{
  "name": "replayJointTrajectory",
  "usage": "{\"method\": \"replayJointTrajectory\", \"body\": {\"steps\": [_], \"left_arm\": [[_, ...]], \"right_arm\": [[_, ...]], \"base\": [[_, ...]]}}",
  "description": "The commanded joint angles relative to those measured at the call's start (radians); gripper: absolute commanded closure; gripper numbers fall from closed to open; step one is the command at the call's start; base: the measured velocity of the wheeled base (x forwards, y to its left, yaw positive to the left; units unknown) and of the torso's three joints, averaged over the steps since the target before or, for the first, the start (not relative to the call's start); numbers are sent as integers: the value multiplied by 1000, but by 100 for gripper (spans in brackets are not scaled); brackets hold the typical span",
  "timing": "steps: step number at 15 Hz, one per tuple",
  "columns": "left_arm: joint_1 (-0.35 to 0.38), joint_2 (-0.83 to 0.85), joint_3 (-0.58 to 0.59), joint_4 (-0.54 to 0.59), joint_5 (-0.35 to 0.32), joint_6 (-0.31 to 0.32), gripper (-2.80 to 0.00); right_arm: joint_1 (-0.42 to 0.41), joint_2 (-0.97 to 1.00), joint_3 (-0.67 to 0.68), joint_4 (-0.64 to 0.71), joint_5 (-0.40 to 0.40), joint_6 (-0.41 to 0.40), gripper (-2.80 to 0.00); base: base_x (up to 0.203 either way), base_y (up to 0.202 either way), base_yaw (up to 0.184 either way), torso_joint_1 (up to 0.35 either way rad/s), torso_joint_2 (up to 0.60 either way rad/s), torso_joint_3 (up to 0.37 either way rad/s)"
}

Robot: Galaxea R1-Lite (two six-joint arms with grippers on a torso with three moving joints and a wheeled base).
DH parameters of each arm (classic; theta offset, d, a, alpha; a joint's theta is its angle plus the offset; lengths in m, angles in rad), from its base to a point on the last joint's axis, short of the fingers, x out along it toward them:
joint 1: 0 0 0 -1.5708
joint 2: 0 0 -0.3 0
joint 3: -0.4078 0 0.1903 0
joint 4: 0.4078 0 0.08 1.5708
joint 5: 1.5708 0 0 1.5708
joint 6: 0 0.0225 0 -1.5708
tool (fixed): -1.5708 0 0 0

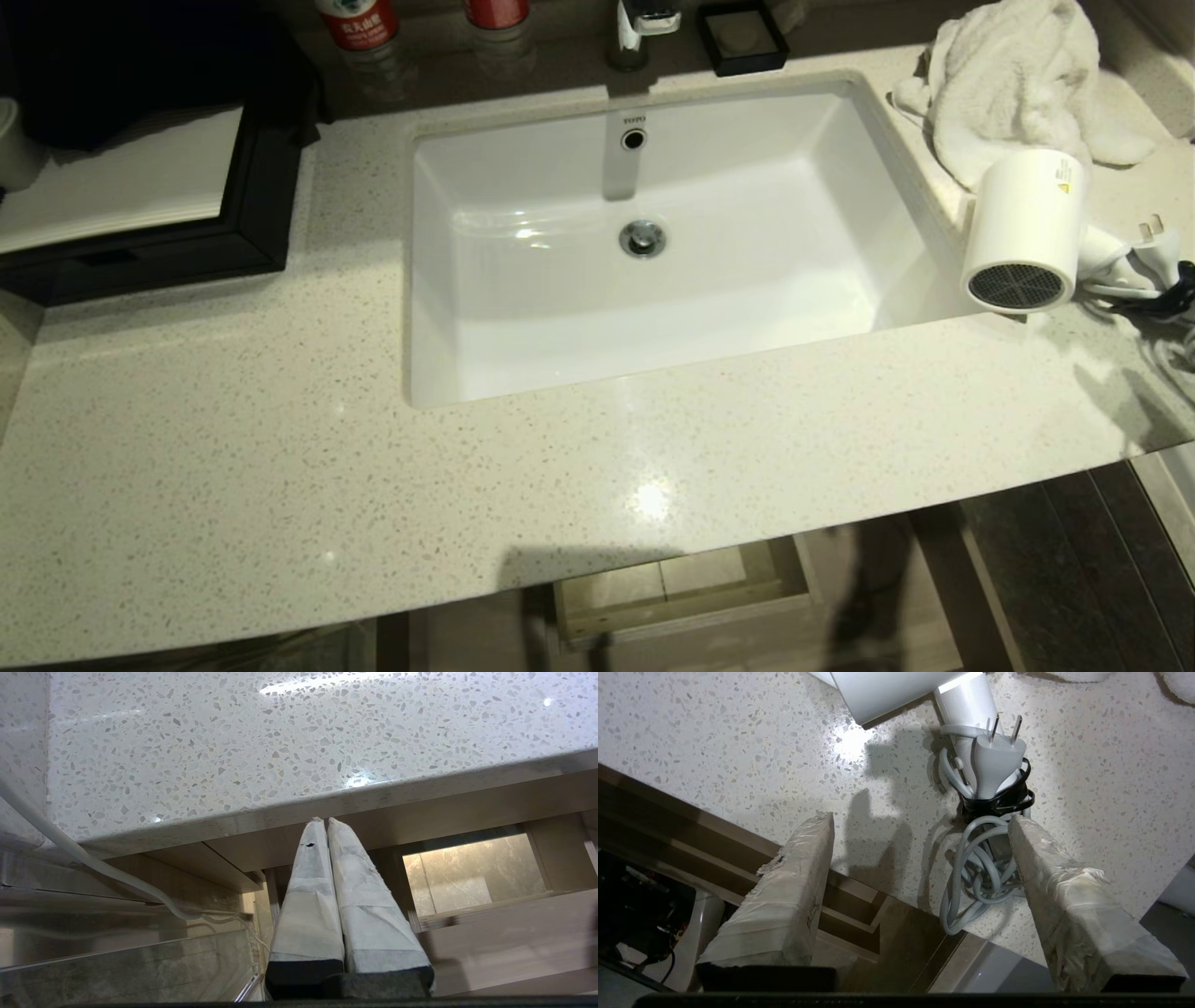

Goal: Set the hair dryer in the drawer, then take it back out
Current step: Pick up the hairdryer

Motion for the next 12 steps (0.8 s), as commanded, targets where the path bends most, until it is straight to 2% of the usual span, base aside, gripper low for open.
{"method": "replayJointTrajectory", "body": {"steps": [1, 7, 12], "left_arm": [[0, 0, 2, 0, 0, 0, 0], [0, 0, 1, 0, 0, 0, 0], [0, 0, 2, 0, 0, 0, 0]], "right_arm": [[-41, 112, -99, 81, 28, -119, -280], [-85, 244, -190, 156, 39, -342, -280], [-84, 329, -236, 204, 85, -434, -280]], "base": [[0, 0, 0, 0, 0, 0], [0, 0, 0, 0, 0, 0], [0, 0, 0, 0, 0, 0]]}}
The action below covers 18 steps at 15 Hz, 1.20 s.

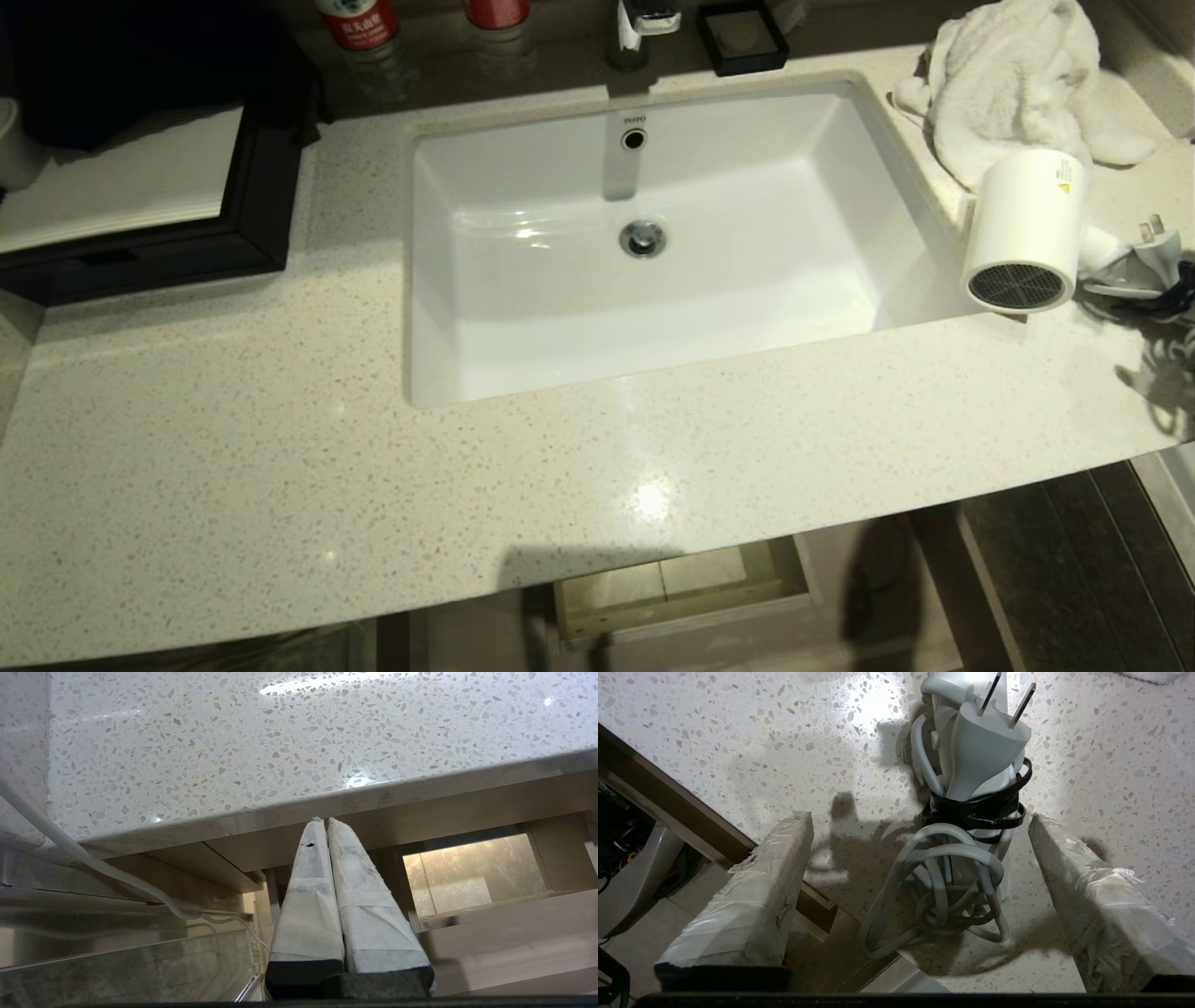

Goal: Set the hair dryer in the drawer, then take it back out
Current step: Pick up the hairdryer

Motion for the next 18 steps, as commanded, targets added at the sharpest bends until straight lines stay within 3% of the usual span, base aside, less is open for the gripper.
{"method": "replayJointTrajectory", "body": {"steps": [1, 10, 18], "left_arm": [[1, 0, 0, 0, 0, 1, 0], [1, 0, 1, 0, 0, -1, 0], [1, 0, 2, 0, 0, 0, 0]], "right_arm": [[1, 53, -17, 11, 10, -19, -280], [45, 144, -19, -9, 68, -23, -280], [104, 185, -19, -157, 59, -3, -280]], "base": [[0, 0, 0, 0, 0, 0], [0, 0, 0, 0, 0, 0], [0, 0, 0, 0, 0, 0]]}}
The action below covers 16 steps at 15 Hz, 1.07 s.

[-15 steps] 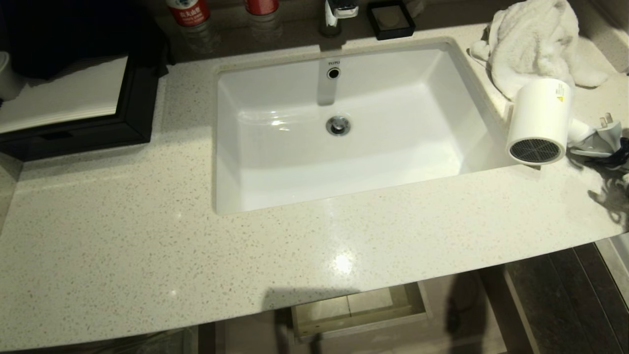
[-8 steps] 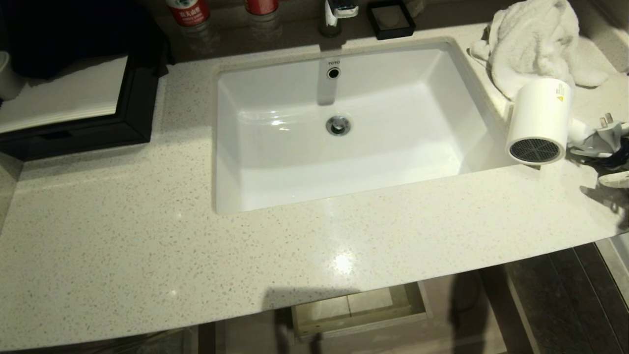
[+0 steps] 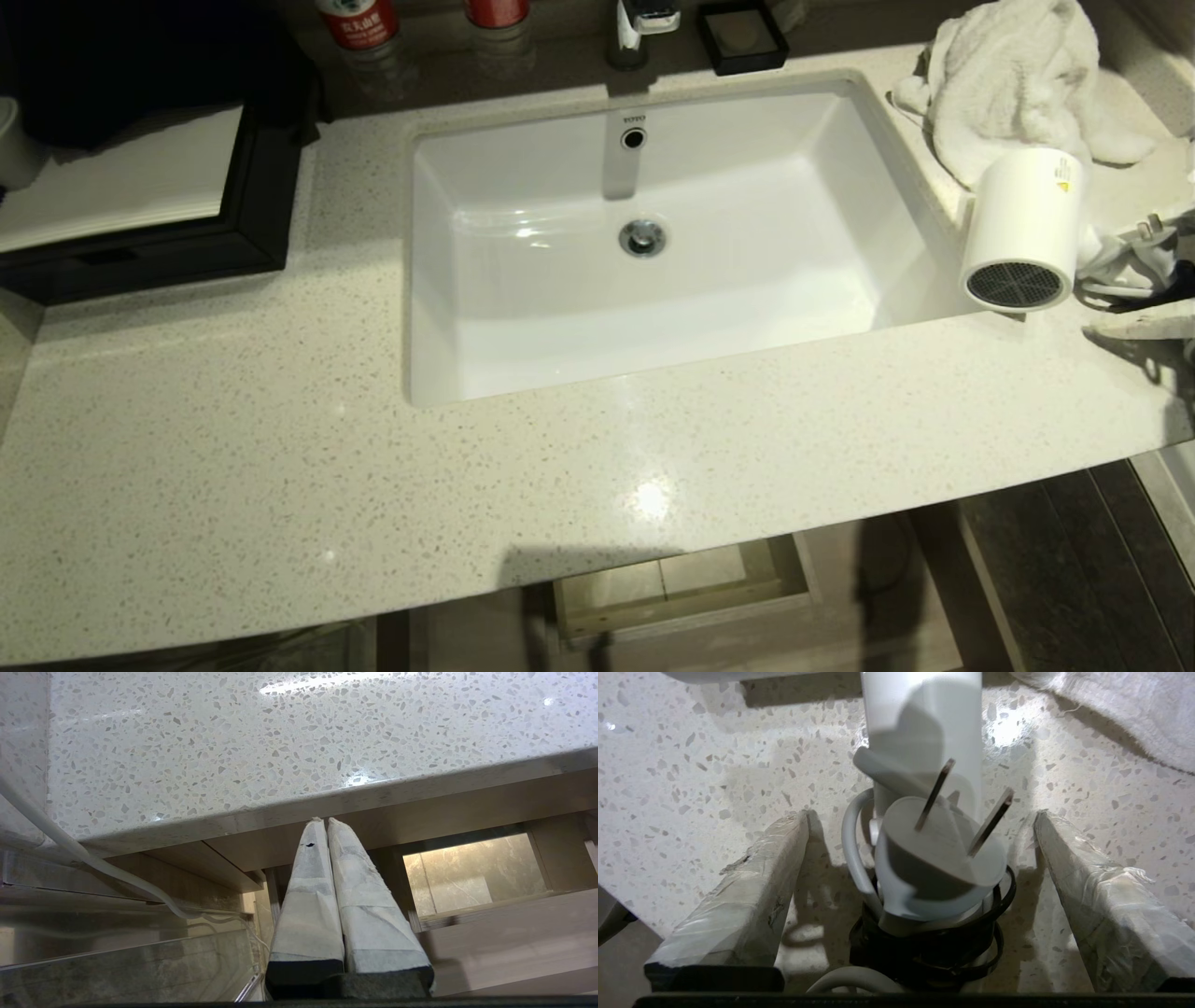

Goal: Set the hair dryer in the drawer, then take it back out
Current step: Pick up the hairdryer

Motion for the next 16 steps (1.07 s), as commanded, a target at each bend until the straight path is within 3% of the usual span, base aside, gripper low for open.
{"method": "replayJointTrajectory", "body": {"steps": [1, 6, 13, 14, 16], "left_arm": [[0, 0, 2, 0, 0, -1, 0], [0, 0, 0, 0, 0, -1, 0], [0, 0, 1, 0, 0, -1, 0], [0, 0, 2, 0, 0, -1, 0], [0, 0, 2, 0, 0, -1, 0]], "right_arm": [[7, 10, 0, 4, 4, -2, -280], [23, 7, 1, 4, 3, 5, -280], [23, -18, 1, 3, 1, 134, -280], [23, -18, 1, -1, -16, 143, 0], [23, -18, 2, 2, -42, 146, 0]], "base": [[0, 0, 0, 0, 0, 0], [0, 0, 0, 0, 0, 0], [0, 0, 0, 0, 0, 0], [0, 0, 0, 0, 0, 0], [0, 0, 0, 0, 0, 0]]}}
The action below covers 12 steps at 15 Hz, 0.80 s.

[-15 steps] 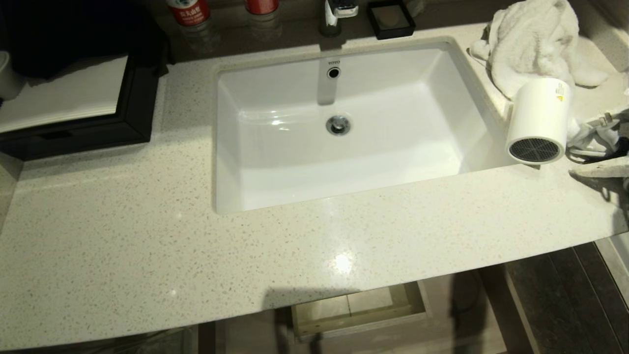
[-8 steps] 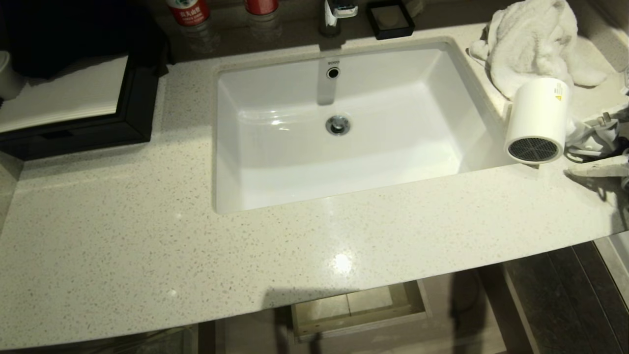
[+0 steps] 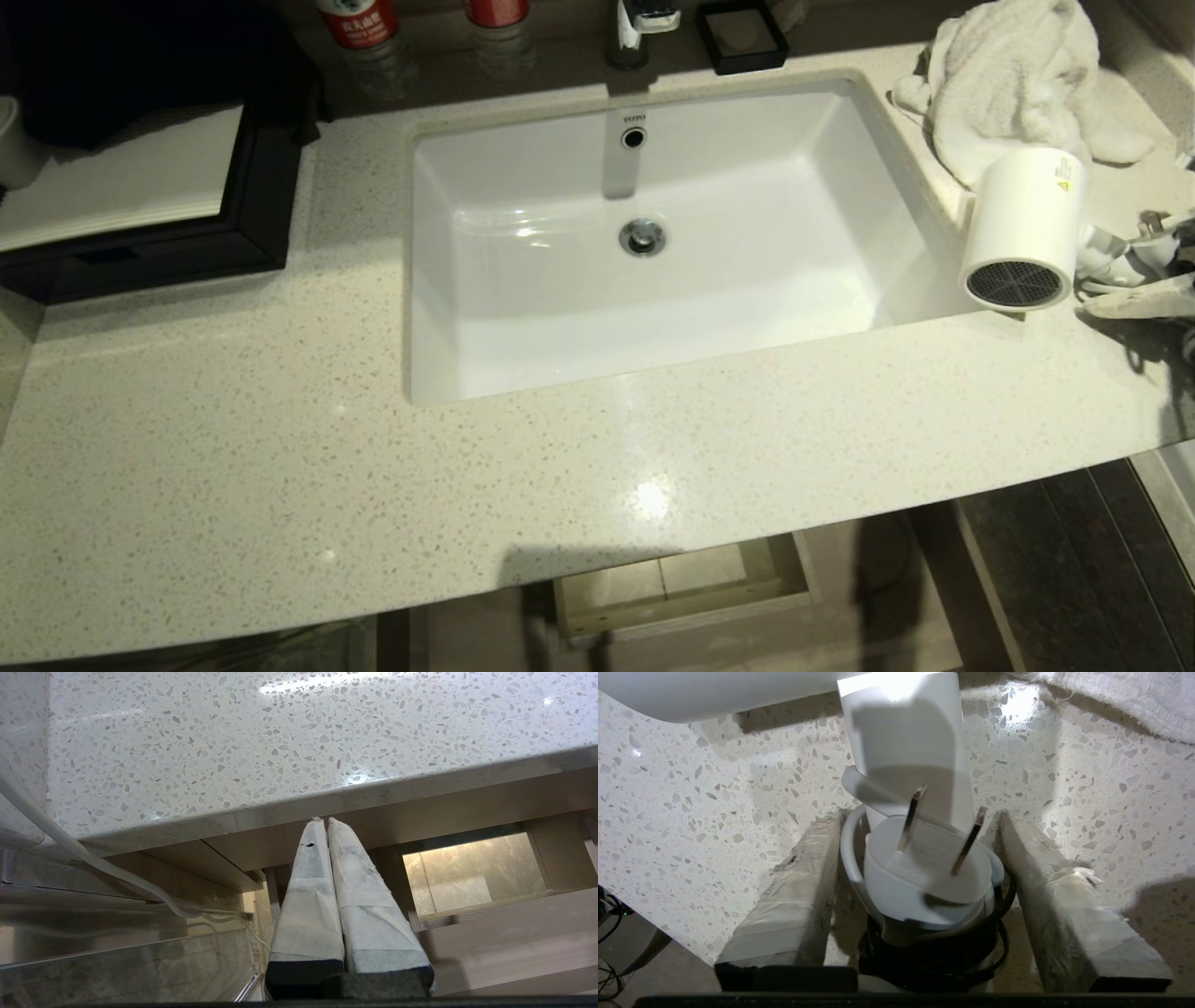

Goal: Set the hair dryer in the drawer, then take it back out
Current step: Pick up the hairdryer

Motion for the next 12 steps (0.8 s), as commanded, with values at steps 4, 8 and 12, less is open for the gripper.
{"method": "replayJointTrajectory", "body": {"steps": [4, 8, 12], "left_arm": [[0, 0, 0, 0, 0, 0, 0], [0, 0, 1, 0, 0, -1, 0], [0, 0, 2, 0, 0, -1, 0]], "right_arm": [[0, -6, 0, -7, -34, -3, 0], [2, -47, 0, 0, -38, 89, 0], [23, -114, 3, -1, -55, 240, 0]], "base": [[0, 0, 0, 0, 0, 0], [0, 0, 0, 0, 0, 0], [0, 0, 0, 0, 0, 0]]}}
